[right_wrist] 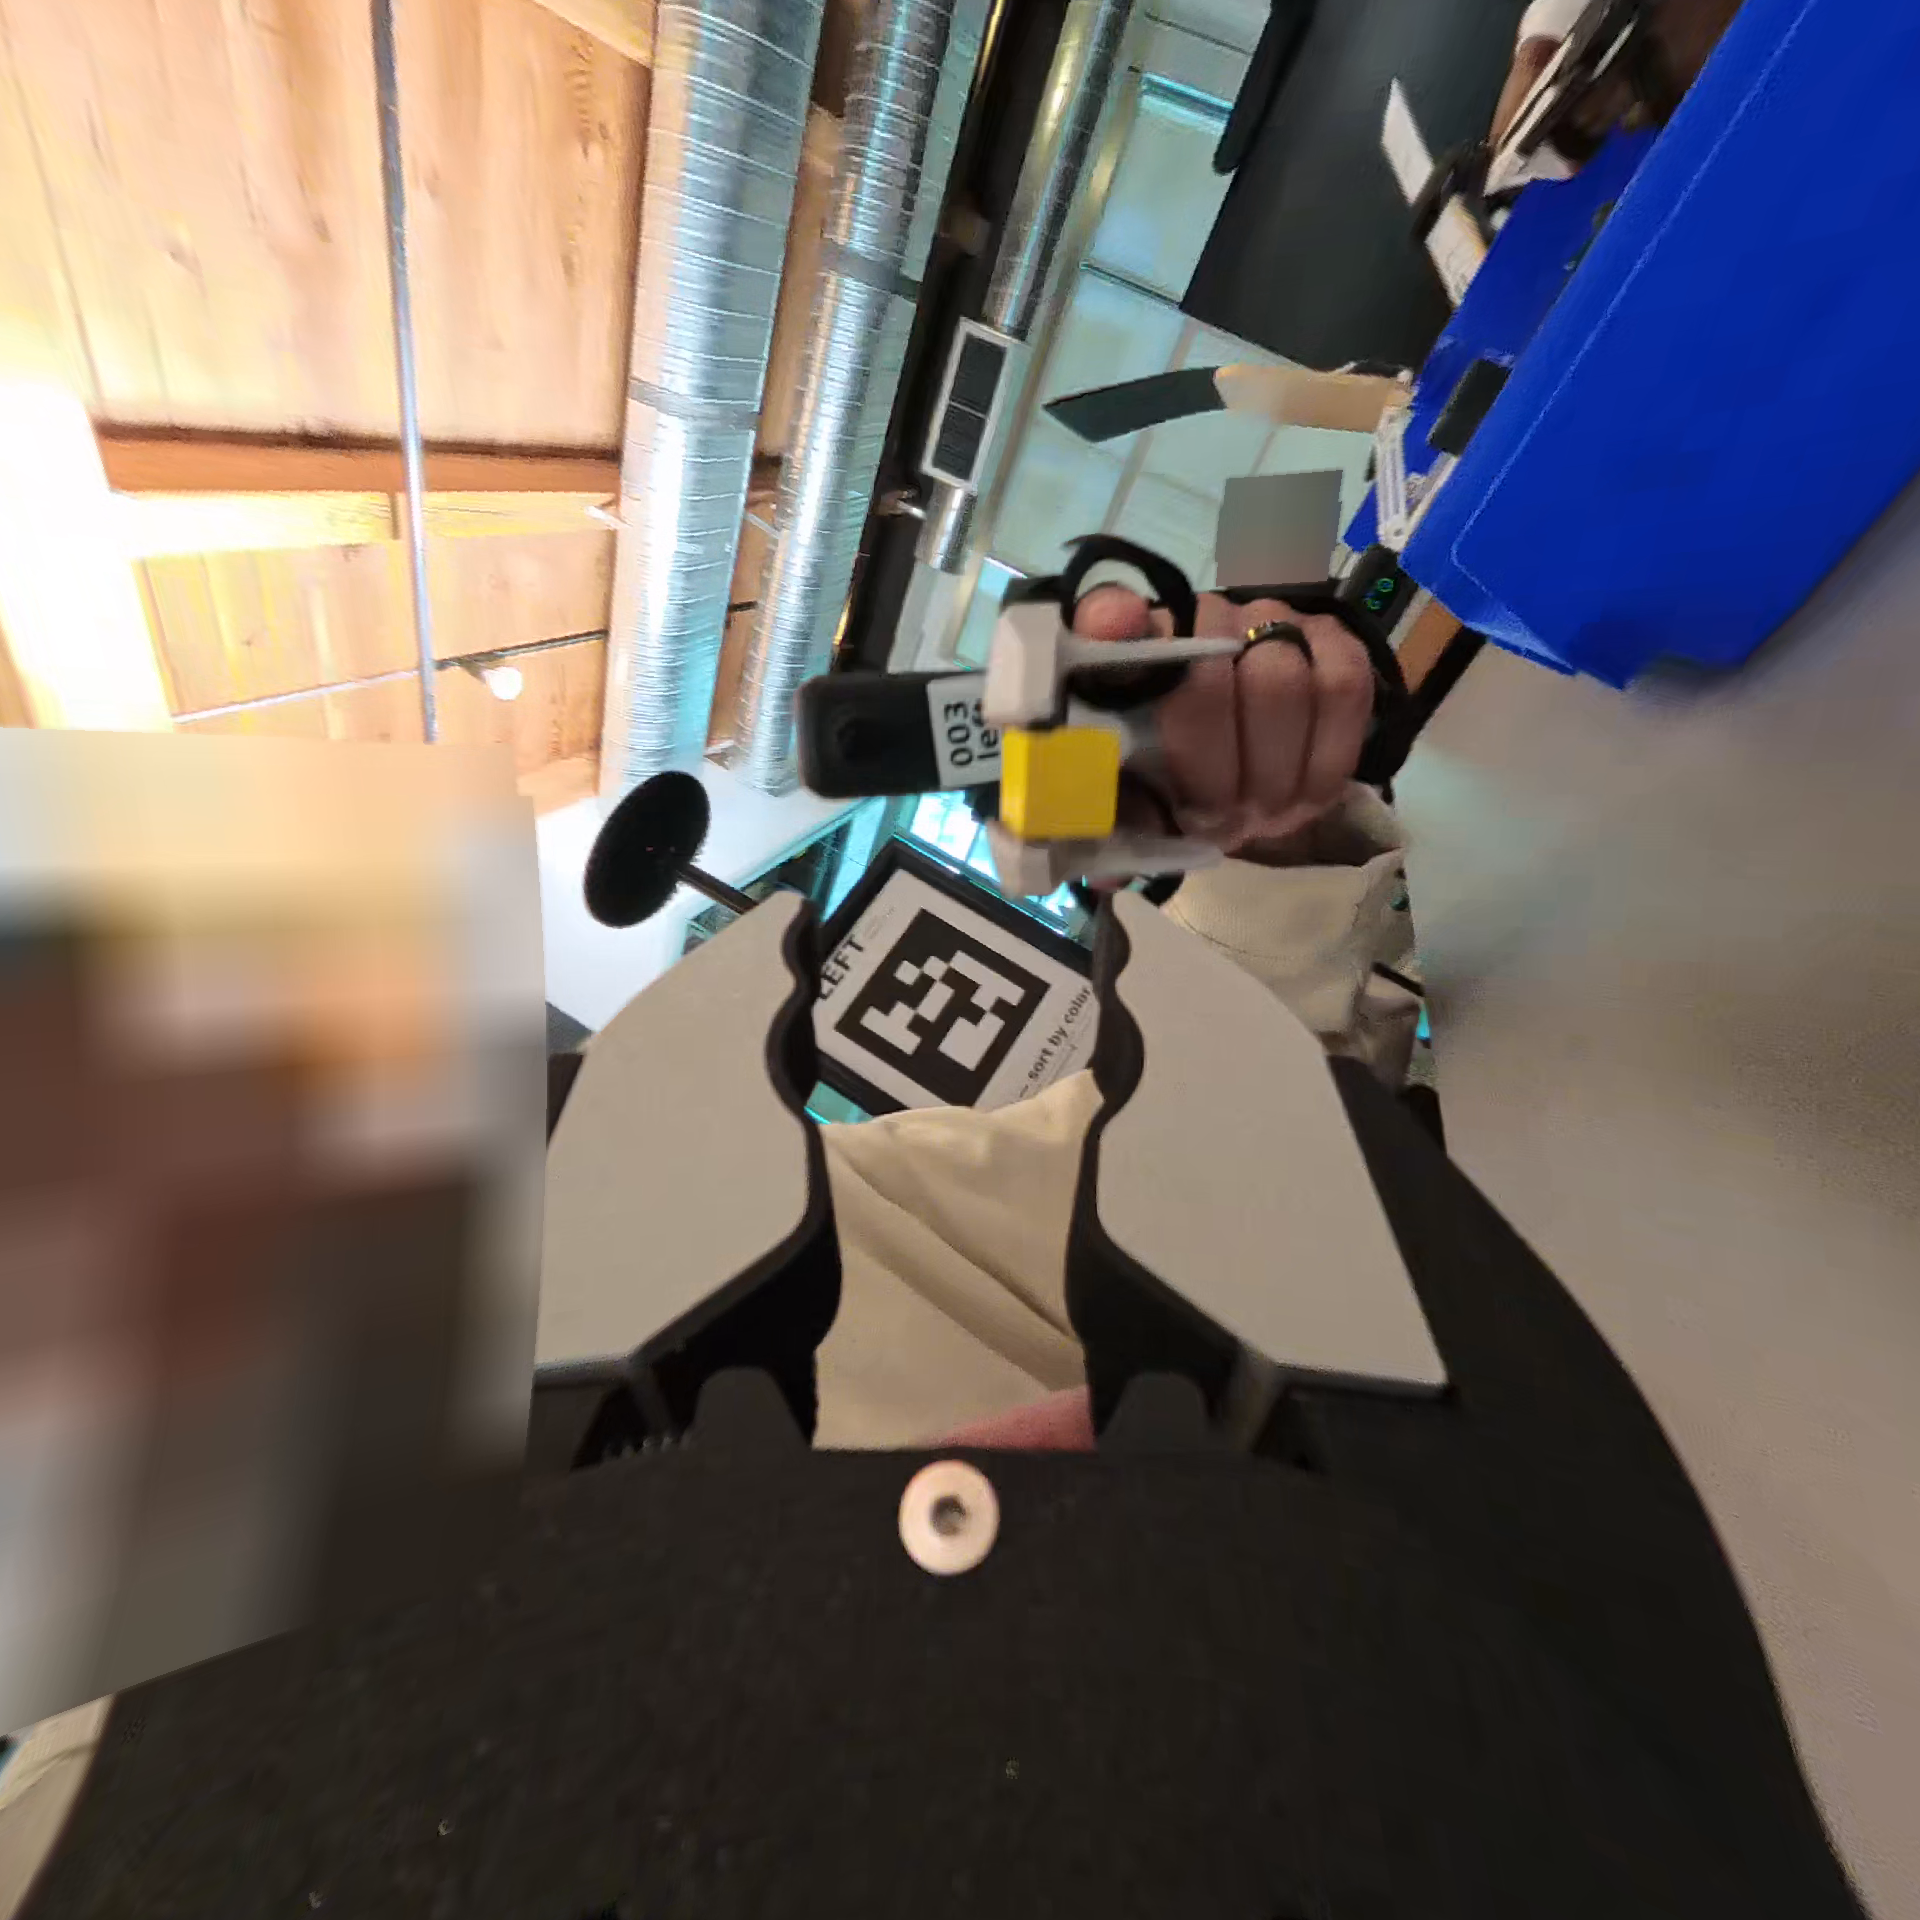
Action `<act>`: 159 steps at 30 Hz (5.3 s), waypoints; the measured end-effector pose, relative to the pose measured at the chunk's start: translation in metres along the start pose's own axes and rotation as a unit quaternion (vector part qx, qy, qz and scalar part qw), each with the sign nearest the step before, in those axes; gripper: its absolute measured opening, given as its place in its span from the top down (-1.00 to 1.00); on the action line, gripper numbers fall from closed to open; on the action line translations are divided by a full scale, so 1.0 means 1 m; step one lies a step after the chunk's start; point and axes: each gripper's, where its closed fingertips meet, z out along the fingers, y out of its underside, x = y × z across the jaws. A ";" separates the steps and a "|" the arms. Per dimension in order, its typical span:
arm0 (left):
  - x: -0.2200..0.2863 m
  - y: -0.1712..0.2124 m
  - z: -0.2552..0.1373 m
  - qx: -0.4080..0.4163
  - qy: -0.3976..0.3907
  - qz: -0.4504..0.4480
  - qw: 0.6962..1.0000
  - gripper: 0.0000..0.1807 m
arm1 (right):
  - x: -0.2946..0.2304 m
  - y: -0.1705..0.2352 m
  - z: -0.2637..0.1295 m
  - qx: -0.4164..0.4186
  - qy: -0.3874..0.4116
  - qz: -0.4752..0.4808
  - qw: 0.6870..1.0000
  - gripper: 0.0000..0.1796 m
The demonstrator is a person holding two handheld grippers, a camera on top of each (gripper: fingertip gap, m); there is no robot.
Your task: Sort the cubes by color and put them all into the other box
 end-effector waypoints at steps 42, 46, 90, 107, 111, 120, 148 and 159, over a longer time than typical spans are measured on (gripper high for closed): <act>0.035 0.080 -0.015 -0.092 -0.218 -0.242 0.941 0.56 | -0.029 -0.176 -0.344 -0.019 0.785 -0.315 0.533 0.75; 0.036 0.080 -0.016 -0.095 -0.219 -0.233 0.943 0.56 | 0.031 -0.246 -0.411 -0.081 0.817 -0.159 0.548 0.74; -0.065 0.141 -0.189 -0.312 -0.413 -0.343 0.784 0.54 | 0.062 0.022 -0.105 -0.053 0.470 -0.410 0.780 0.60; -0.113 0.294 -0.268 -0.512 -0.404 -0.507 0.563 0.65 | 0.057 0.035 -0.102 -0.076 0.430 -0.386 0.813 0.62; -0.109 0.293 -0.265 -0.531 -0.389 -0.504 0.560 0.68 | 0.056 0.035 -0.101 -0.081 0.423 -0.384 0.817 0.63; -0.135 0.175 -0.214 -0.367 -0.399 -0.342 0.767 0.68 | 0.053 0.022 -0.114 -0.048 0.435 -0.388 0.811 0.67; 0.030 0.010 0.058 -0.028 0.015 -0.003 0.999 0.68 | 0.019 0.006 -0.016 0.019 -0.023 -0.014 0.999 0.69; 0.028 0.068 -0.004 -0.069 -0.194 -0.245 0.947 0.51 | 0.022 -0.007 -0.118 0.079 0.329 -0.313 0.887 0.69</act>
